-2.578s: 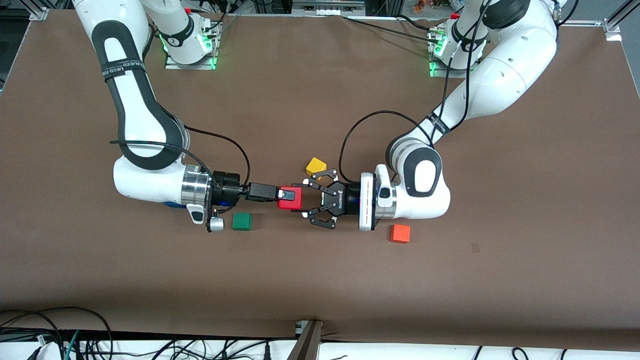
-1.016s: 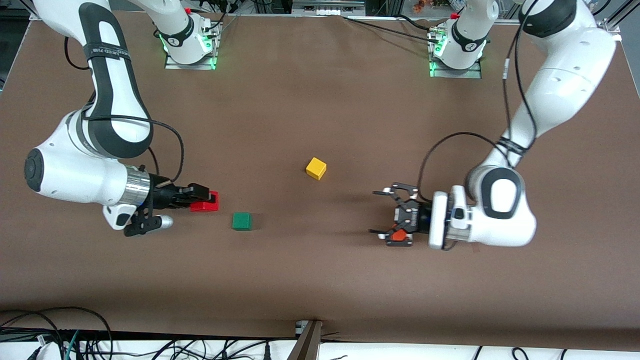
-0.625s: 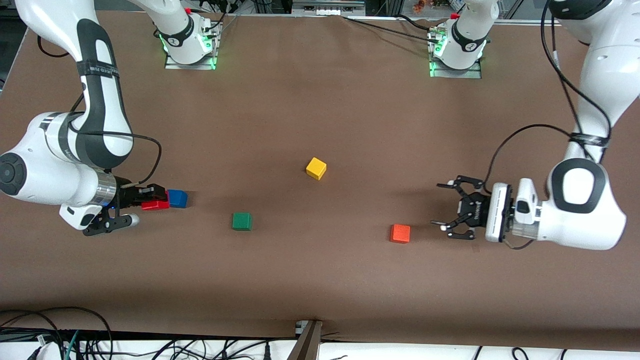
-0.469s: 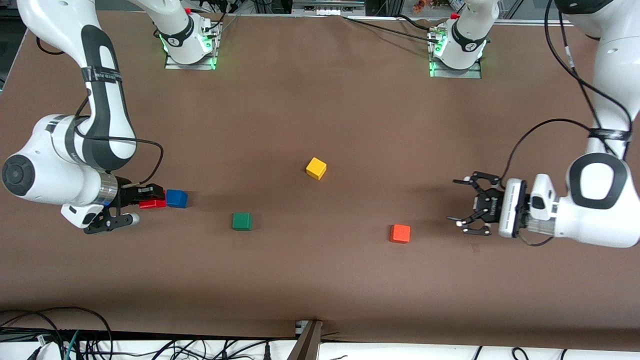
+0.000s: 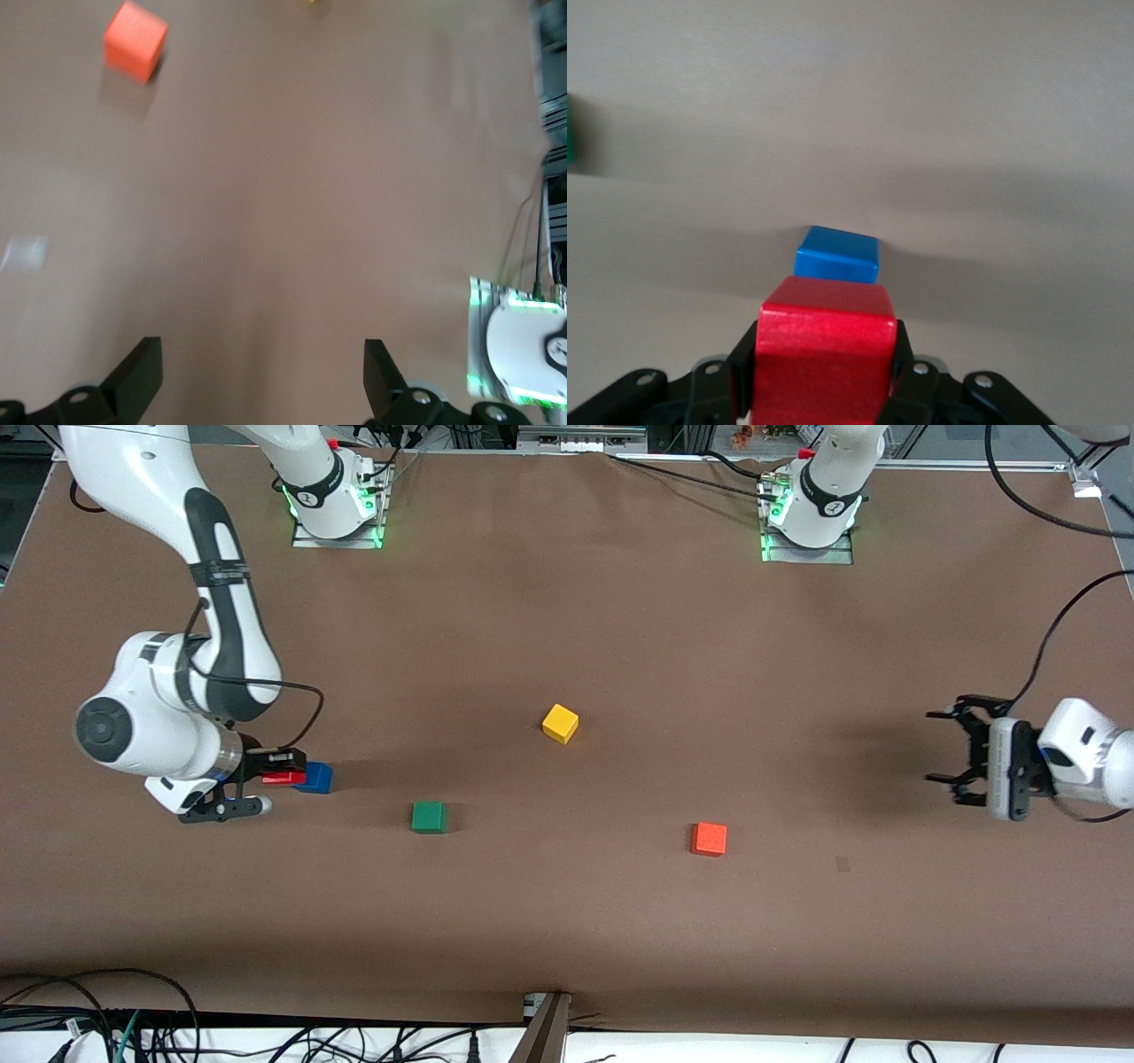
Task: Pass red block to right arm, stack on blue
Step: 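Carry the red cube to the blue cube while the left gripper withdraws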
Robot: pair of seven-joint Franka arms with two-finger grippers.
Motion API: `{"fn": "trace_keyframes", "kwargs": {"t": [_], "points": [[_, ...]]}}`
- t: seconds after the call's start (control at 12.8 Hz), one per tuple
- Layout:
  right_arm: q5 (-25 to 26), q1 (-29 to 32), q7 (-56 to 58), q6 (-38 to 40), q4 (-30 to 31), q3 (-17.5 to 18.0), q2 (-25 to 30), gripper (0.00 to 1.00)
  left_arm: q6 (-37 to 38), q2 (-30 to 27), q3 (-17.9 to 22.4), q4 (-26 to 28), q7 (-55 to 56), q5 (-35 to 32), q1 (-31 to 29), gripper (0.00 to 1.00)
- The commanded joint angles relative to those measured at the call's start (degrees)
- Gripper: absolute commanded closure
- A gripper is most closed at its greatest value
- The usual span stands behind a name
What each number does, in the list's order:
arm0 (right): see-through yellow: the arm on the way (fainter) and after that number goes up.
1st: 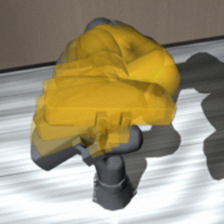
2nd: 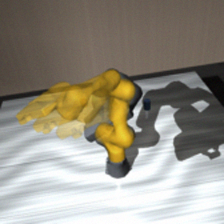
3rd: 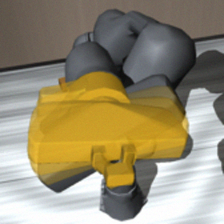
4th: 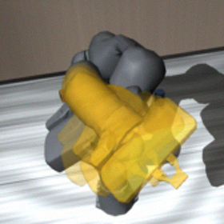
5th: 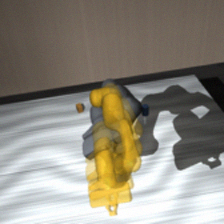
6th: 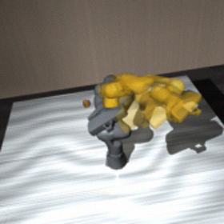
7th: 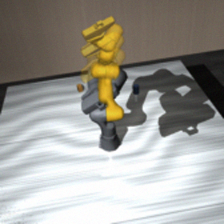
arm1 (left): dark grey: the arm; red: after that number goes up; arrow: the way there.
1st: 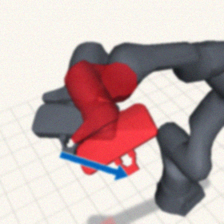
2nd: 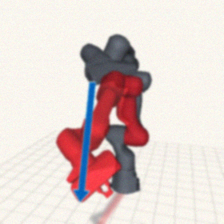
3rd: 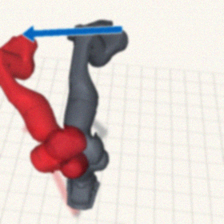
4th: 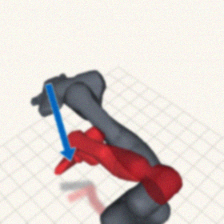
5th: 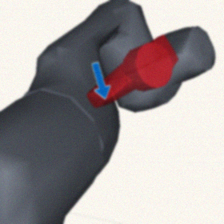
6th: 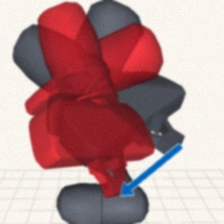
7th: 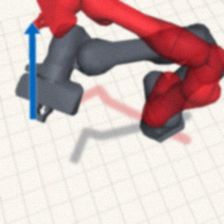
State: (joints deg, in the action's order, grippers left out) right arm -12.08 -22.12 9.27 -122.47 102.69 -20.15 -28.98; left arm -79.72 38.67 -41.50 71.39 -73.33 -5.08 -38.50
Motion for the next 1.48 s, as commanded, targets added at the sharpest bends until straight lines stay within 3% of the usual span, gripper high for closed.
{"fn": "trace_keyframes", "kwargs": {"t": [0.0, 0.39, 0.62, 0.94, 1.09, 1.25, 1.41], "points": [[2.8, -1.8, -3.0, -4.3, 5.9, -1.0, 3.3, 1.0, 1.5, -9.9, 1.2, 2.0, 8.2, -6.3, 1.1, 0.0], [2.8, -2.1, -3.4, -9.2, 9.1, -0.9, 3.3, 1.0, 2.6, -16.2, 0.0, 1.9, 24.3, -8.0, 1.6, 0.0], [2.8, -3.4, -4.8, -10.4, 10.2, -1.0, 3.4, 1.0, 3.7, -21.7, 2.0, 2.8, 38.0, -7.7, 7.8, 0.0], [2.8, -3.7, -4.9, -14.7, 12.4, -0.9, 3.6, 1.0, 3.9, -28.7, 15.6, 4.4, 45.6, -6.9, 23.9, 0.0], [2.8, -3.7, -4.9, -14.7, 12.5, -0.9, 3.6, 1.0, 2.6, -31.2, 21.0, 5.2, 51.8, -5.9, 27.4, 0.0], [2.8, -3.7, -4.9, -14.9, 12.5, -0.9, 3.5, 1.0, -0.4, -35.1, 25.8, 10.4, 63.0, -5.6, 29.7, 0.0], [2.7, -3.6, -4.9, -14.8, 12.4, -0.9, 3.5, 1.0, -4.1, -37.6, 27.9, 14.4, 65.9, -4.8, 30.6, 0.0]]}}
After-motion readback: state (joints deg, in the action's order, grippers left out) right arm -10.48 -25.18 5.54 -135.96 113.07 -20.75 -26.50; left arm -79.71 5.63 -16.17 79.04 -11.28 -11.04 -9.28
